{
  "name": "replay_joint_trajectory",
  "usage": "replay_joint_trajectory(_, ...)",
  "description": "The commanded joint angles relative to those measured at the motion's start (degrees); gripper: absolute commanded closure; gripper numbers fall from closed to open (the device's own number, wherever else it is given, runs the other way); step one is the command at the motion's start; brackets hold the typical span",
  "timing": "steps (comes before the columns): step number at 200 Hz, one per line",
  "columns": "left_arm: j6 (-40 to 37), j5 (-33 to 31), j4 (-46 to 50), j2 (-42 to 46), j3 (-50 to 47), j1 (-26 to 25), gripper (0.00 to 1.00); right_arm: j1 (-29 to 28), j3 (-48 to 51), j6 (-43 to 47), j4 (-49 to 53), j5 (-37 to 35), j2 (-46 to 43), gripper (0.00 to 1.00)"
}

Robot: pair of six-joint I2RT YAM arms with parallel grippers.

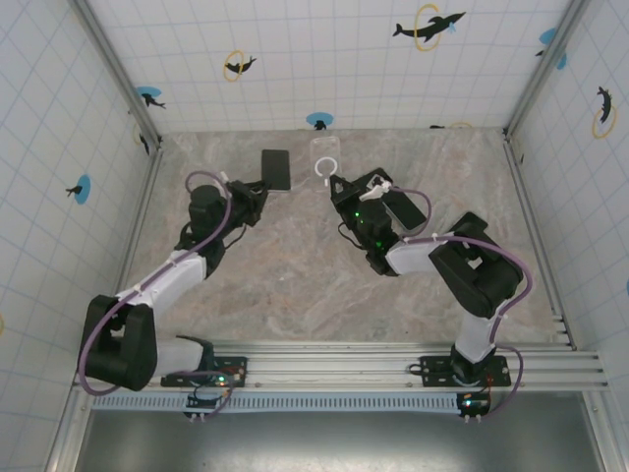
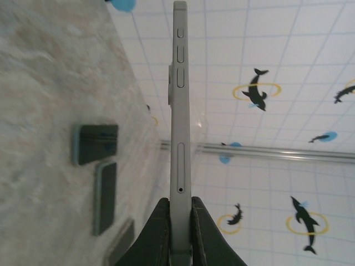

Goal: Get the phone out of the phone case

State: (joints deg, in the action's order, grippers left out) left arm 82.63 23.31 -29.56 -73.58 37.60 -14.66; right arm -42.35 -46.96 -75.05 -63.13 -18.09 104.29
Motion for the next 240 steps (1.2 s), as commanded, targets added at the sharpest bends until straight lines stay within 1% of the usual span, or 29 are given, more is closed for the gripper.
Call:
replay_joint_trajectory(1, -10.54, 10.80, -1.43, 0.98, -1.18, 5.45, 0.97, 0.06, -1.34, -0.37, 0.35, -0.83, 0.31, 0.96)
replay_joint_trajectory(10, -13.42, 13.69, -0.17, -0.13, -1.13, 7.96, 0.97, -0.07, -1.38, -0.36, 0.23, -0.58, 0.38, 0.96)
replay_joint_trajectory(23, -15.66, 17.10, -2.62, -1.81, -2.57, 10.95, 0.97, -0.45, -1.52, -0.99, 0.33, -0.17, 0.54, 0.96)
replay_joint_trajectory(43, -18.55, 18.21, -4.46, -4.00, -4.77, 14.79, 0.98, -1.41, -2.36, -1.03, 1.75, 0.22, 0.72, 0.96)
replay_joint_trajectory(56, -18.58, 19.34, -8.34, -5.46, -6.24, 16.84, 0.98, -2.01, -3.12, -0.63, 3.29, 0.60, 0.83, 0.96)
replay_joint_trajectory(88, -21.75, 22.62, -10.12, -11.64, -5.33, 21.31, 0.98, -3.46, -5.66, -0.11, 7.34, 0.23, 1.57, 0.96)
replay_joint_trajectory(117, -23.03, 23.36, -14.06, -16.03, -5.78, 25.24, 0.99, -4.57, -8.41, 0.81, 11.56, 0.30, 2.21, 0.95)
replay_joint_trajectory(150, -22.74, 24.92, -18.53, -21.05, -4.69, 28.11, 0.99, -5.37, -10.13, 1.27, 13.54, 0.40, 3.19, 0.95)
replay_joint_trajectory(180, -23.74, 25.78, -19.92, -24.69, -3.68, 29.29, 0.99, -6.07, -11.50, 2.54, 14.35, 0.94, 4.05, 0.95)
replay_joint_trajectory(203, -24.04, 27.65, -21.49, -28.59, -2.38, 29.72, 0.98, -6.43, -12.06, 2.92, 14.67, 1.23, 4.56, 0.96)
replay_joint_trajectory(240, -26.32, 27.84, -20.44, -32.26, -0.68, 30.50, 0.98, -7.55, -12.40, 4.56, 15.12, 1.95, 5.20, 0.96)
